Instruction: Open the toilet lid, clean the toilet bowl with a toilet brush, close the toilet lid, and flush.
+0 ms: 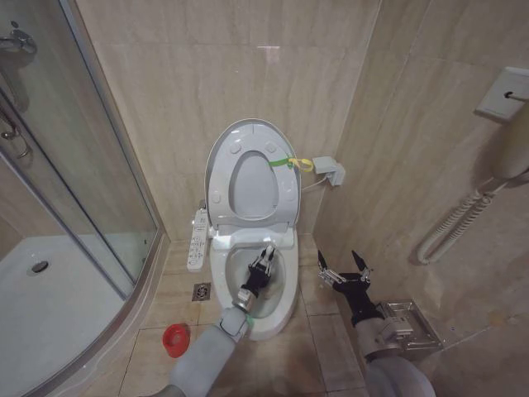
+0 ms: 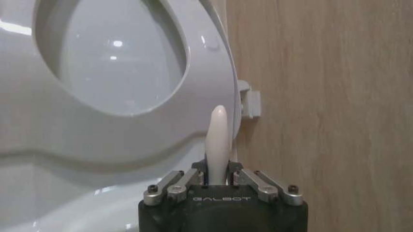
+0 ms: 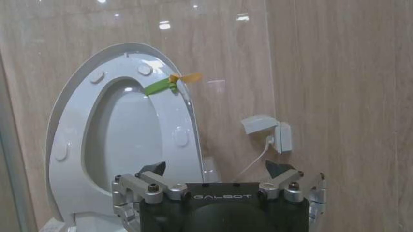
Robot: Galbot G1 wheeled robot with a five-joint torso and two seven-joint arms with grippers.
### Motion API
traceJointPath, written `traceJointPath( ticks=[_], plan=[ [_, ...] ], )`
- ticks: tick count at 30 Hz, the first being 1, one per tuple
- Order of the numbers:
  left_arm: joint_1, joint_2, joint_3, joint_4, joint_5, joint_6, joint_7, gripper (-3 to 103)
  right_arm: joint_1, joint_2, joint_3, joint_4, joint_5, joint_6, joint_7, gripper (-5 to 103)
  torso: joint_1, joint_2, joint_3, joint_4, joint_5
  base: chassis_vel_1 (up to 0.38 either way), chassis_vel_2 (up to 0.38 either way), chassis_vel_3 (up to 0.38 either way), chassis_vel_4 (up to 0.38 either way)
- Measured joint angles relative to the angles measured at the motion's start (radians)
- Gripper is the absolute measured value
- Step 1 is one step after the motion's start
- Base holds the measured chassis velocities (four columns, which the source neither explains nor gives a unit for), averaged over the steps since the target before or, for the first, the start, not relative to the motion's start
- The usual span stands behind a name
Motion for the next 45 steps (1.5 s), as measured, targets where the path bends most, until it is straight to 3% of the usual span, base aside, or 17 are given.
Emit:
traceJointPath(
  ticks=[18,29,36,40,45],
  plan=[
    [-0.012,-0.01,-0.018,0.08,-0.022,0.0,0.041,20,0.0,0.0,0.0,0.0,0.0,0.0,0.0,100,0.0,0.0,0.0,-0.0003,-0.0001,0.0,0.0,0.0,0.0],
    [0.012,0.002,-0.006,-0.074,-0.003,0.012,0.019,20,0.0,0.0,0.0,0.0,0.0,0.0,0.0,100,0.0,0.0,0.0,-0.0005,-0.0001,0.0,0.0,0.0,0.0],
    [0.054,0.005,0.057,-0.224,0.012,0.031,-0.003,20,0.0,0.0,0.0,0.0,0.0,0.0,0.0,100,0.0,0.0,0.0,-0.0001,0.0,0.0,0.0,0.0,0.0],
    [0.06,-0.002,0.069,-0.226,0.012,0.028,-0.001,20,0.0,0.0,0.0,0.0,0.0,0.0,0.0,100,0.0,0.0,0.0,-0.0002,0.0001,0.0,0.0,0.0,0.0],
    [0.05,-0.004,0.057,-0.145,0.027,0.025,0.001,20,0.0,0.0,0.0,0.0,0.0,0.0,0.0,100,0.0,0.0,0.0,-0.0001,0.0,0.0,0.0,0.0,0.0]
  ],
)
